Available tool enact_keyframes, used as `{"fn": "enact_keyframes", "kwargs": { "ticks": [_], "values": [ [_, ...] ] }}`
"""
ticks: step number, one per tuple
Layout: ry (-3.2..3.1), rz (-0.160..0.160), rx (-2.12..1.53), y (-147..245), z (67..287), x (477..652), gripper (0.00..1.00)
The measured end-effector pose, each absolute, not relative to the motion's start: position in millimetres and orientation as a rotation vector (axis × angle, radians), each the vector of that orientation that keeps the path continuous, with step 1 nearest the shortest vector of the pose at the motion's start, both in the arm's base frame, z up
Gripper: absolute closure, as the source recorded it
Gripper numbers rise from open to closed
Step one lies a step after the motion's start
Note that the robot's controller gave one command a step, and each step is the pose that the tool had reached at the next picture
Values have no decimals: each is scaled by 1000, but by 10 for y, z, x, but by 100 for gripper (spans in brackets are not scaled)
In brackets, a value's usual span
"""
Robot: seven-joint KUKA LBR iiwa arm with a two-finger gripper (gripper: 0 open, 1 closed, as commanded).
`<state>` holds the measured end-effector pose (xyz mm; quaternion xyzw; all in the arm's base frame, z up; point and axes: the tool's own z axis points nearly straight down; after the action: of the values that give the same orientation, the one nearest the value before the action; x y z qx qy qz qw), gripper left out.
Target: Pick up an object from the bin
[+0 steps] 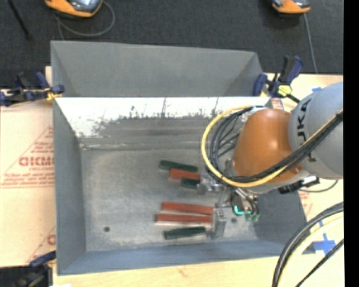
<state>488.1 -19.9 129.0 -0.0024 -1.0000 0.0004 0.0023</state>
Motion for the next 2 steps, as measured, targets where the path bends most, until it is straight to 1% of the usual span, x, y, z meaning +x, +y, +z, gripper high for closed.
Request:
{"fn": "enact_keyframes", "kwargs": {
  "ticks": [1, 2],
  "values": [
    [-3139, -3, -11, 114, 673, 4996, 0],
    [-3145, -1, -11, 100, 733, 5021, 100]
  ]
}}
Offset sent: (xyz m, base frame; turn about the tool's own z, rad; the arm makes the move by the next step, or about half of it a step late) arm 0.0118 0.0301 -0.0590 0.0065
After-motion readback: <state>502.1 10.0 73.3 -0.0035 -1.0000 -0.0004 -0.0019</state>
